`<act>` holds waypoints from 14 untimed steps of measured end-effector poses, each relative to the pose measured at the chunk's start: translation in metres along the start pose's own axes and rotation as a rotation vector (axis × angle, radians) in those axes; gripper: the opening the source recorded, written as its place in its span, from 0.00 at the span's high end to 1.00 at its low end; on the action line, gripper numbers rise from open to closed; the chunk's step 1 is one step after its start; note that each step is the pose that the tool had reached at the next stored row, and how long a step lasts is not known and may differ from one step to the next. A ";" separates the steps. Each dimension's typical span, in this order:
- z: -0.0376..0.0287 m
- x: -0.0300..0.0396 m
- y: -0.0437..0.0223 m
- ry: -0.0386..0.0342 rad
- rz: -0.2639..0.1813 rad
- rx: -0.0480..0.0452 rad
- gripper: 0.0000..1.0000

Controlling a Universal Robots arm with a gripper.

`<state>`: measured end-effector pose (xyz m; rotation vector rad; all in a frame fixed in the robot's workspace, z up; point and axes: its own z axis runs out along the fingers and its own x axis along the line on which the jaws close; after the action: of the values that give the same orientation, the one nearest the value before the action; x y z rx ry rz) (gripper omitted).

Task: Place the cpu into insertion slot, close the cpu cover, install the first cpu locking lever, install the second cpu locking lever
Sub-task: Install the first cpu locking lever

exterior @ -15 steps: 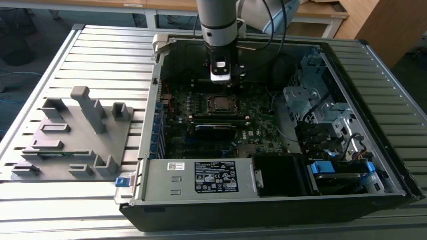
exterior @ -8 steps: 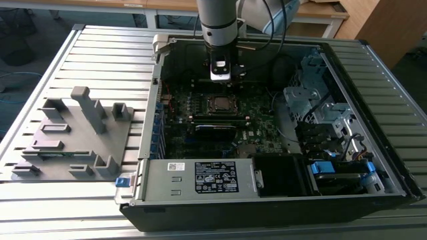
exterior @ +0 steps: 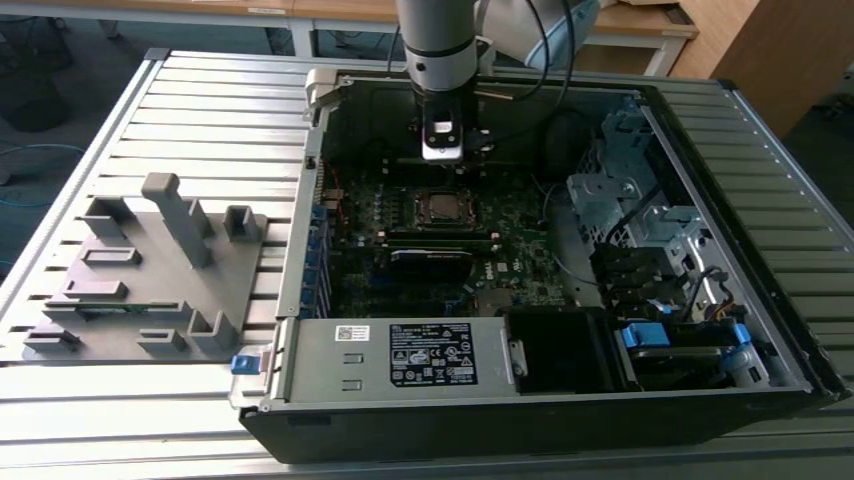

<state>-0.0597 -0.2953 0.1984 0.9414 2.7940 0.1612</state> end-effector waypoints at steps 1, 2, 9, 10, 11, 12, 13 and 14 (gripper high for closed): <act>0.0001 -0.0002 0.0002 -0.0015 0.001 0.0017 0.90; 0.0003 -0.0005 0.0004 -0.0031 0.001 0.0039 0.90; 0.0014 -0.0017 0.0013 -0.0179 0.005 0.0228 0.90; 0.0016 -0.0018 0.0013 -0.0201 0.006 0.0255 0.90; 0.0018 -0.0017 0.0013 -0.0221 0.006 0.0283 0.90; 0.0021 -0.0017 0.0012 -0.0236 0.006 0.0304 0.90; 0.0024 -0.0017 0.0012 -0.0252 0.006 0.0325 0.90; 0.0028 -0.0016 0.0011 -0.0268 0.006 0.0344 0.90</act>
<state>-0.0571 -0.2953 0.1961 0.9522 2.7783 0.1009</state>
